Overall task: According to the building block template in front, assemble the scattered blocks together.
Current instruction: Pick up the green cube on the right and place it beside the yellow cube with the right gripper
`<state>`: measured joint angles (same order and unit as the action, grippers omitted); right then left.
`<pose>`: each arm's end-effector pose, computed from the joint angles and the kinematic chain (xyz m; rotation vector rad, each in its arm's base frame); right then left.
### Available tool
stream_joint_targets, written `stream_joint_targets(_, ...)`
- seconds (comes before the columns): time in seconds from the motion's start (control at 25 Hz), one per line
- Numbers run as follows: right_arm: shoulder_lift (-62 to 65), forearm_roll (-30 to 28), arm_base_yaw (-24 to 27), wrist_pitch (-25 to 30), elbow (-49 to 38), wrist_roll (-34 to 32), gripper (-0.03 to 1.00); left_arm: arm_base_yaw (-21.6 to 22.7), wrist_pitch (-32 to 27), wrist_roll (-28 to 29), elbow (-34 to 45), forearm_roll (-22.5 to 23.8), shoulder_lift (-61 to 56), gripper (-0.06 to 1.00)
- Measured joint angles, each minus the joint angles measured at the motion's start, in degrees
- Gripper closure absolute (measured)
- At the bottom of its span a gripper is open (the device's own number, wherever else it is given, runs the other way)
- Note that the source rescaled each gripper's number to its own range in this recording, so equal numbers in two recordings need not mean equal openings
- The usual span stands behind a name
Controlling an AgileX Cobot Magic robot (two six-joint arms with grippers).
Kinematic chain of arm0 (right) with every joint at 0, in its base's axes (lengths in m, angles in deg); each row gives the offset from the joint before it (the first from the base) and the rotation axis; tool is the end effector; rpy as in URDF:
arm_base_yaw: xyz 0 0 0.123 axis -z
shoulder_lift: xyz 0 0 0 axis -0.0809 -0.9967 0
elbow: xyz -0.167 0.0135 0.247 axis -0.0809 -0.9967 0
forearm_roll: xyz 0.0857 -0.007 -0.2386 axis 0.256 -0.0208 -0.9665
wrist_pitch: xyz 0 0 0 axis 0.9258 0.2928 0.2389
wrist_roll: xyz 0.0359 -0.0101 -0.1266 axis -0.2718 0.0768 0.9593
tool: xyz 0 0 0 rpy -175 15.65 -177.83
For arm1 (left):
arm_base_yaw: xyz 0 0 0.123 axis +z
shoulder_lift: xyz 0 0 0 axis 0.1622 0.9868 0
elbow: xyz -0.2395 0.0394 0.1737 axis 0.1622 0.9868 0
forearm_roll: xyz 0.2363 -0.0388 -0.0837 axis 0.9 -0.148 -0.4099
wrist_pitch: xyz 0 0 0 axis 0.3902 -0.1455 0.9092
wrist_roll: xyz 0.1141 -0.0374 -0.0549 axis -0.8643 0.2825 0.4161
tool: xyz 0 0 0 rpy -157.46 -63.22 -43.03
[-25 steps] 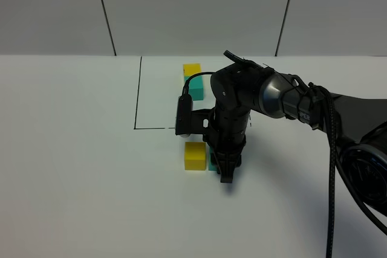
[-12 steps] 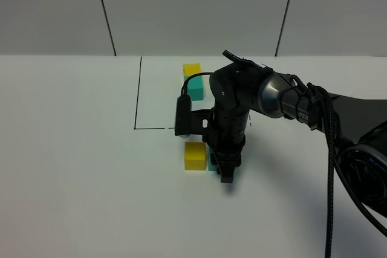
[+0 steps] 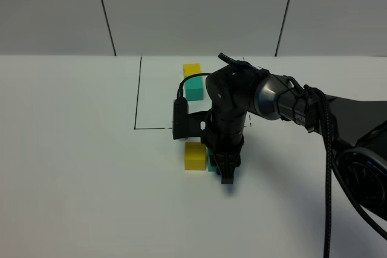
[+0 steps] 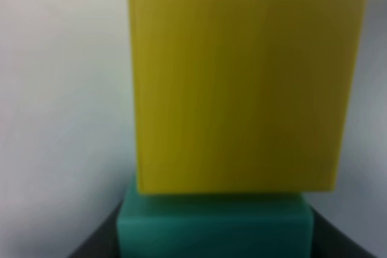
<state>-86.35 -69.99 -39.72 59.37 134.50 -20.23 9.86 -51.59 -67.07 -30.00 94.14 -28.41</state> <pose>0.4003 0.2775 0.0798 -2.1500 2.1264 -0.0657 0.0190 0.0175 0.2649 -0.2412 1.9900 0.0428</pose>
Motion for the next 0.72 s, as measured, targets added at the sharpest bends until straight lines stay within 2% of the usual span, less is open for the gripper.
stream_joint_targets(0.72, 0.0, 0.0, 0.0, -0.1, 0.0, 0.0, 0.82, 0.0, 0.0, 0.0, 0.0, 0.0, 0.0, 0.34)
